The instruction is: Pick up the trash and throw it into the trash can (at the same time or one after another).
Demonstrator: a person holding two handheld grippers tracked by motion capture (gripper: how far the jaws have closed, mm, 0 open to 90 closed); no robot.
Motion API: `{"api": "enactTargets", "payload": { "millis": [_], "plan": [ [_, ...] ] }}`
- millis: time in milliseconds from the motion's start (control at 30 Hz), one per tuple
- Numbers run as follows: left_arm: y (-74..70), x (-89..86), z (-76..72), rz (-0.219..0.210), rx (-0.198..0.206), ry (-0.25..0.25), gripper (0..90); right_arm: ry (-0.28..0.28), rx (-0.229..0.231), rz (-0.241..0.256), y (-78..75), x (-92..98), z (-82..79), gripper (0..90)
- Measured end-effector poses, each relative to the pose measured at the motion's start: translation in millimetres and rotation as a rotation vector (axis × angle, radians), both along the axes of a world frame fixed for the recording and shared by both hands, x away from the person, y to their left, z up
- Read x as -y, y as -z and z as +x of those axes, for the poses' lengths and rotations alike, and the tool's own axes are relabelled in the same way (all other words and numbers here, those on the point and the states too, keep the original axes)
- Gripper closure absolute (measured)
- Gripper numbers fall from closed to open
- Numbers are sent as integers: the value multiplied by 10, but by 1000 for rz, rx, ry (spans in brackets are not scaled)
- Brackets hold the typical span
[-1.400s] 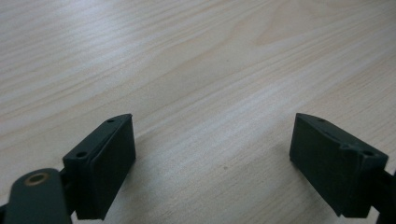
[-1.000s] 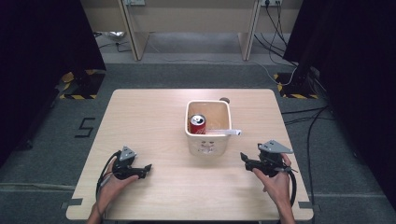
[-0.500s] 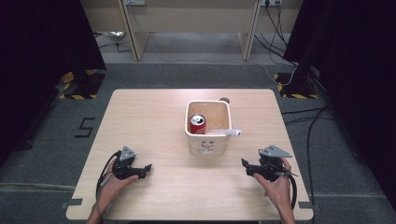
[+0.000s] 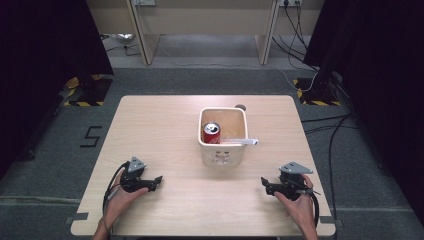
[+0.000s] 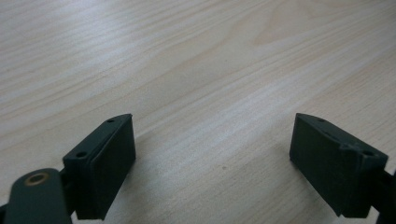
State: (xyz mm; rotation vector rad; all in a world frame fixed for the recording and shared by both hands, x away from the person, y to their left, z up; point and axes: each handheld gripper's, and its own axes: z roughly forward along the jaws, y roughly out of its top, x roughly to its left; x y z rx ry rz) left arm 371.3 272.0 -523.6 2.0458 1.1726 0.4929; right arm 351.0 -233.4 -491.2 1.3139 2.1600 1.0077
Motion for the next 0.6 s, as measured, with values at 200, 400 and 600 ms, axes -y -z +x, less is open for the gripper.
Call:
{"api": "enactTargets", "payload": {
  "millis": [200, 400, 600],
  "plan": [
    [0, 0, 0, 0, 0, 0, 135, 17, 13, -3, 26, 33, -34, 172],
    [0, 0, 0, 0, 0, 0, 135, 18, 7, 0, 75, 66, -76, 172],
    [0, 0, 0, 0, 0, 0, 135, 19, 3, -10, 91, 73, -110, 172]
  ]
}}
